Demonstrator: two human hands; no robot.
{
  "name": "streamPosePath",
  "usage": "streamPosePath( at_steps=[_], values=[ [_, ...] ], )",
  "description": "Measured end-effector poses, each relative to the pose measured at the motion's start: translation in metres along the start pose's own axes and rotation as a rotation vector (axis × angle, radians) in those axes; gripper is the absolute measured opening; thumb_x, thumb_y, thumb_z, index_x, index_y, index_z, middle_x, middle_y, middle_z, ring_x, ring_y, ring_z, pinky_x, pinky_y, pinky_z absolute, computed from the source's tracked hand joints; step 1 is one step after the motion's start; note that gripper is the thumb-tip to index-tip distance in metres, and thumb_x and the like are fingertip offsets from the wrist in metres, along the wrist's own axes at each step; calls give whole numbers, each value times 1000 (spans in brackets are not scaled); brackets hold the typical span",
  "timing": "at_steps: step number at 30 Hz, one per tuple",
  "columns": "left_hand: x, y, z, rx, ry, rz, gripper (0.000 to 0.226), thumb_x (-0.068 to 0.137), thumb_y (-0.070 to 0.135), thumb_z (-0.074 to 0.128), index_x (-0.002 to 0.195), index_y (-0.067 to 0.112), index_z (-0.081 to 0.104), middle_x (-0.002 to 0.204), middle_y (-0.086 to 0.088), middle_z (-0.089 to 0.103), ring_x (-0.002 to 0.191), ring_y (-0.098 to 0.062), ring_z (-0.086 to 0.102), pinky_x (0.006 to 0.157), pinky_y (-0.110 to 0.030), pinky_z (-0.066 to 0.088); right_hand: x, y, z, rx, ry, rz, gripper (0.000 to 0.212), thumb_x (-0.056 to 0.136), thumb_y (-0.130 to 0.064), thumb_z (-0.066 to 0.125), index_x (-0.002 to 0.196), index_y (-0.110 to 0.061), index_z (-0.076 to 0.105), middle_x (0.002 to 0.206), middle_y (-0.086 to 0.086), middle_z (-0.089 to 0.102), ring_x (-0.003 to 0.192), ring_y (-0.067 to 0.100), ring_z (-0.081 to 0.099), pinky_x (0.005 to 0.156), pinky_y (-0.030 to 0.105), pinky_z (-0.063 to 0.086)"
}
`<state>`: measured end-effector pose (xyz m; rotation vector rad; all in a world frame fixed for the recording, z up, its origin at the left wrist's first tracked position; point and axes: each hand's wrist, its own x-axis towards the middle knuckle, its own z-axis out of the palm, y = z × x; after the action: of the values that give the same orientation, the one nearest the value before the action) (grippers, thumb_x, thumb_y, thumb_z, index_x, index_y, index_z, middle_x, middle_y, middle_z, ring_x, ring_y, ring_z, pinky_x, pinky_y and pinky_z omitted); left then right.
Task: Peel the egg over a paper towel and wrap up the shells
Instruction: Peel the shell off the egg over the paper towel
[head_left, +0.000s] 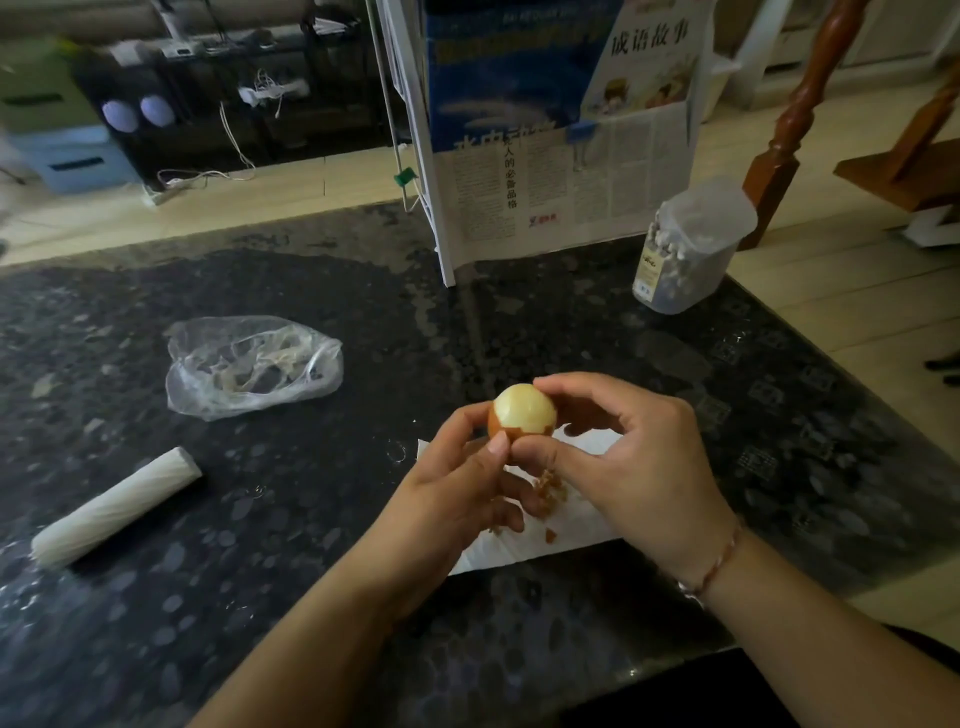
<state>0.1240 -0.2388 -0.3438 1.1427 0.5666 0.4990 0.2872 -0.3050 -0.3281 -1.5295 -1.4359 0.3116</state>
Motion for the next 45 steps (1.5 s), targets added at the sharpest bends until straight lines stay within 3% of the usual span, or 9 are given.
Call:
streamPosePath(
  at_steps=[4,9,13,18,21,26,33,40,45],
  values=[
    [-1,0,3,-162,-1,14,41,88,33,55,124,16,63,95,-10,67,75,-21,64,67,-31,54,-2,-2,2,58,40,-2,40,74,-48,67,111,-33,66,100,-31,61,96,-9,62,77,5,48],
    [-1,-1,1,-162,21,50,47,84,33,60,126,12,59,94,-11,65,75,-22,64,69,-31,55,-2,0,1,238,42,107,27,77,-32,75,103,-26,71,93,-15,74,89,1,70,74,15,55],
    [0,-4,-1,-25,86,116,37,89,23,58,126,16,55,95,-6,67,77,-22,64,74,-33,56,-2,3,1,258,14,148,20,79,-23,75,98,-26,72,89,-14,75,83,-1,71,71,11,54],
    [0,-5,-1,223,118,175,34,94,18,62,125,23,48,103,0,68,81,-18,67,76,-32,57,-3,7,2,219,-14,163,27,81,-9,71,105,-21,72,94,-14,74,84,-4,70,72,10,53],
    [0,-6,-1,318,137,207,35,94,8,59,122,27,46,104,-4,64,79,-14,68,75,-29,57,-3,8,4,186,-22,168,34,80,-6,69,111,-19,71,99,-14,72,89,-6,68,75,8,52],
    [1,-5,-2,403,137,218,36,96,9,59,119,31,46,98,8,66,82,-15,68,76,-30,56,-3,7,3,159,-14,174,36,80,-3,68,111,-21,71,95,-22,69,89,-10,67,73,5,51],
    [1,-3,-3,416,128,203,36,91,16,64,119,32,47,100,8,68,85,-19,69,84,-42,58,-1,9,0,162,-21,181,33,80,-5,69,109,-20,73,99,-12,74,88,-5,69,76,12,55],
    [3,-6,-2,400,137,193,42,89,6,67,115,34,47,101,5,68,87,-14,71,77,-29,55,-1,10,3,115,-17,191,33,80,-2,71,107,-21,73,96,-15,73,86,-10,68,73,5,50],
    [3,-9,-4,432,117,187,46,88,4,69,112,37,48,103,6,68,90,-13,71,76,-27,55,-1,10,1,84,-27,191,29,81,-3,71,101,-23,75,90,-16,73,82,-10,68,69,4,50]
  ],
)
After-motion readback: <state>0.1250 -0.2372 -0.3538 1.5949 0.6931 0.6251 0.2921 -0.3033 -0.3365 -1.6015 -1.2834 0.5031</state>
